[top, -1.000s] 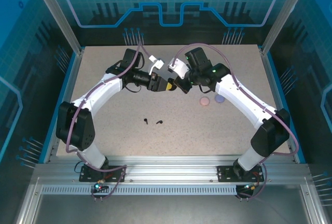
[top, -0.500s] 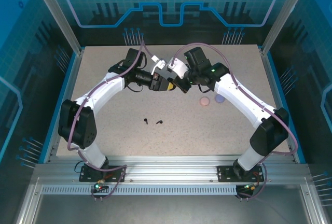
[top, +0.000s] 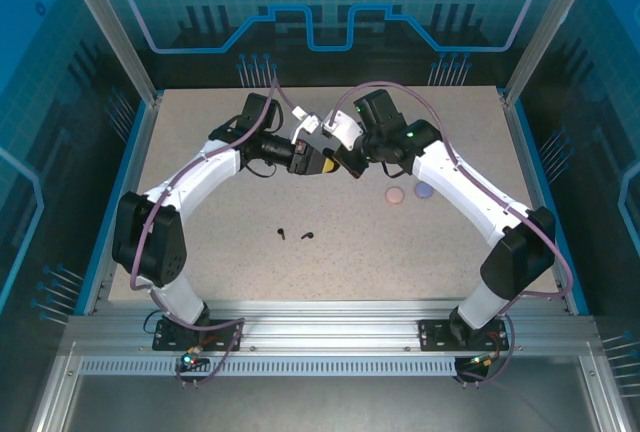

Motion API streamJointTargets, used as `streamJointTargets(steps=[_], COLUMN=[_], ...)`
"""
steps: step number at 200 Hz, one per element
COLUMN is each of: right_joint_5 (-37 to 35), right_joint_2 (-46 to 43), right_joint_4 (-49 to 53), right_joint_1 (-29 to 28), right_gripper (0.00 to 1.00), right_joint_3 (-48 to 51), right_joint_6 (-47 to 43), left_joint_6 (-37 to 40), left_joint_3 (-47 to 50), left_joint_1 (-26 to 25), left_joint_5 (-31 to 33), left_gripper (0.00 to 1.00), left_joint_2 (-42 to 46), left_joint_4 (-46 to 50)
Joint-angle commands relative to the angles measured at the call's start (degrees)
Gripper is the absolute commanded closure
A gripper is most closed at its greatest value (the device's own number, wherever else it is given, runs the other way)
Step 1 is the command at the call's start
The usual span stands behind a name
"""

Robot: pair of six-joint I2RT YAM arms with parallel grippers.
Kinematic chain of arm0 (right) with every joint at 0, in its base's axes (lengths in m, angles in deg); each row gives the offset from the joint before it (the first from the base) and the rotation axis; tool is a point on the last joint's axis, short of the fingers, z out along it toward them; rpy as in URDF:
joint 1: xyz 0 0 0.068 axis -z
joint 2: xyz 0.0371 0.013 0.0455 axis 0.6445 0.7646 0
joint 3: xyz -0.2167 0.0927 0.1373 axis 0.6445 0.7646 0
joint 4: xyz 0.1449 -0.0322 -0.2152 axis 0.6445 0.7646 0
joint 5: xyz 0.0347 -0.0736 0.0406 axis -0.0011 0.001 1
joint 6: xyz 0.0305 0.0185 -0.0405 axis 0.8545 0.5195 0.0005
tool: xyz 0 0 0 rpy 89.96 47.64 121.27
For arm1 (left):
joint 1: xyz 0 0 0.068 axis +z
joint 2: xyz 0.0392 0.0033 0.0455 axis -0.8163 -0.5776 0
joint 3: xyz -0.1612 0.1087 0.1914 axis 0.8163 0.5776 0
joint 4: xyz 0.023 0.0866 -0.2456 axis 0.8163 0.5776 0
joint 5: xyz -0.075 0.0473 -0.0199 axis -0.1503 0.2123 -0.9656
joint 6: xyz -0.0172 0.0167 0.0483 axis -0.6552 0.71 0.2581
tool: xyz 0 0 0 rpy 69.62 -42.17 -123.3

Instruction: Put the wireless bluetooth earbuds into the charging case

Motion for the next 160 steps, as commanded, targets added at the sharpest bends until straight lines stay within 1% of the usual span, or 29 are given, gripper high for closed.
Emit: streamJointTargets(steps=[1, 7, 17, 34, 51, 70, 75, 81, 90, 100, 130, 138, 144, 154, 160], right_joint_5=[-0.4, -0.4, -0.6, -0.8, -0.9, -1.0, -1.1, -1.2, -1.3, -1.4, -2.6, -2.7, -2.0, -0.7, 0.2], right_joint_2=[1.1, 1.1, 1.3, 1.4, 1.4, 1.5, 1.5, 1.5, 1.5, 1.5, 1.3, 1.1, 0.8, -0.3, -1.2], right_joint_4=[1.3, 1.3, 1.3, 1.3, 1.3, 1.3, 1.3, 1.3, 1.3, 1.3, 1.2, 1.5, 1.6, 1.4, 1.4], right_joint_1=[-0.7, -0.7, -0.7, -0.8, -0.7, -0.7, -0.7, -0.7, -0.7, -0.6, 0.3, 0.8, 1.2, 1.9, 2.3], right_gripper=[1.0, 1.0, 1.0, 1.0, 1.0, 1.0, 1.0, 1.0, 1.0, 1.0, 1.0, 0.96, 0.89, 0.82, 0.75], right_joint_3=[-1.8, -1.8, -1.9, -2.0, -2.0, -2.1, -2.2, -2.2, -2.4, -2.4, -3.8, -4.5, -4.8, -4.9, -4.8], right_joint_6=[-0.4, -0.3, -0.1, 0.0, 0.1, 0.1, 0.2, 0.2, 0.3, 0.5, 3.7, 4.9, 5.6, 6.8, 7.6], left_joint_6=[-1.4, -1.9, -2.7, -3.6, -3.9, -4.2, -4.4, -4.5, -4.7, -4.9, -5.3, -5.6, -6.0, -6.7, -7.3], left_joint_3=[1.9, 2.4, 3.2, 4.2, 4.6, 4.8, 5.1, 5.3, 5.7, 6.1, 8.0, 8.8, 9.6, 11.1, 12.4], left_joint_1=[-0.3, -0.3, -0.2, 0.0, 0.1, 0.1, 0.1, 0.1, 0.1, 0.1, 0.2, 0.2, 0.2, 0.2, 0.2], left_joint_5=[-3.2, -3.3, -3.6, -3.8, -3.8, -3.7, -3.7, -3.7, -3.6, -3.2, -1.3, -1.0, -0.4, 0.8, 1.3], left_gripper=[0.73, 0.75, 0.75, 0.72, 0.72, 0.78, 0.82, 0.85, 0.93, 1.0, 1.0, 1.0, 1.0, 1.0, 1.0], left_joint_2=[1.8, 2.1, 2.4, 2.9, 3.1, 3.2, 3.3, 3.4, 3.5, 3.8, 5.2, 5.8, 6.2, 7.4, 8.1], left_joint_4=[-3.7, -4.6, -6.0, -7.7, -8.1, -8.8, -9.1, -9.5, -10.1, -10.6, -12.5, -13.4, -14.4, -16.5, -18.6])
